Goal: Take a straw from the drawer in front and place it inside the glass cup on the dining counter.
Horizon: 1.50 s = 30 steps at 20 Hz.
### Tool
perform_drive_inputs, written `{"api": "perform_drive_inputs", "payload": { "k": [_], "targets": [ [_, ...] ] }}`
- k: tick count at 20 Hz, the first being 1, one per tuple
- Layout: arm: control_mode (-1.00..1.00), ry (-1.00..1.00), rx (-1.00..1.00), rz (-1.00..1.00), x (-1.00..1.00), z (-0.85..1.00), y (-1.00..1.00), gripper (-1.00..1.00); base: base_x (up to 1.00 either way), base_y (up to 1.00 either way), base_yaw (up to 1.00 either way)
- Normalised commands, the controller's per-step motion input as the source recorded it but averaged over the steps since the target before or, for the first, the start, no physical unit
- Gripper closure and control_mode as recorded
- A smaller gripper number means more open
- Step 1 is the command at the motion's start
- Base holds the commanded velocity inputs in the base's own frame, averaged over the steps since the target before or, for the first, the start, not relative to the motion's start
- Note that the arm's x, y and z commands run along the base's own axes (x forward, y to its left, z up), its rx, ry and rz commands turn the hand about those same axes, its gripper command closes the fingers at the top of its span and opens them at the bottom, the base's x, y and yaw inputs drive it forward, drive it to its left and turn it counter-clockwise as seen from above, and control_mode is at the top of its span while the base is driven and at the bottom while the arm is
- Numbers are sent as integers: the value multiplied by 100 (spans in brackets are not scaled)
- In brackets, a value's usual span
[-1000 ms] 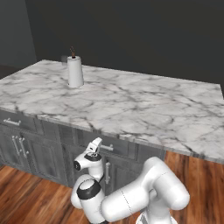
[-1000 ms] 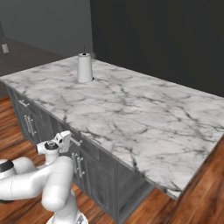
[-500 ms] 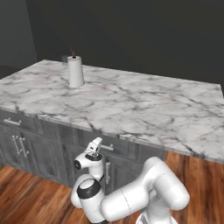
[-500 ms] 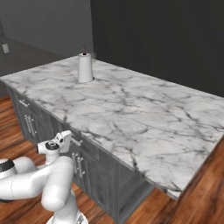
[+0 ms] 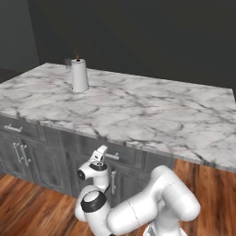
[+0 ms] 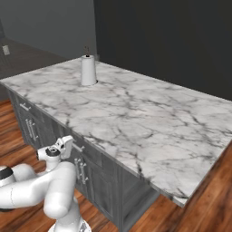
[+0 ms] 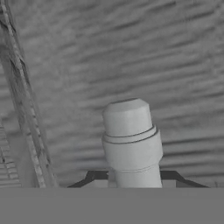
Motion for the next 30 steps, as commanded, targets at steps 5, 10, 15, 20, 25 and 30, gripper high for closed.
{"api": "perform_drive_inputs", "payload": {
  "k": [5,10,15,20,25,30],
  "targets": [
    [-100,-5,0,-1,-71,-11,16,100,0,0,0],
    [-100,0,0,-5,-93,-7,33,100,0,0,0],
    [-100,4,0,-10,-78,-4,47,100,0,0,0],
    [-100,13,0,-11,-75,-1,48,100,0,0,0],
    [-100,12,0,-11,-85,0,44,100,0,0,0],
    [-100,10,0,-12,-78,0,37,100,0,0,0]
  ]
}}
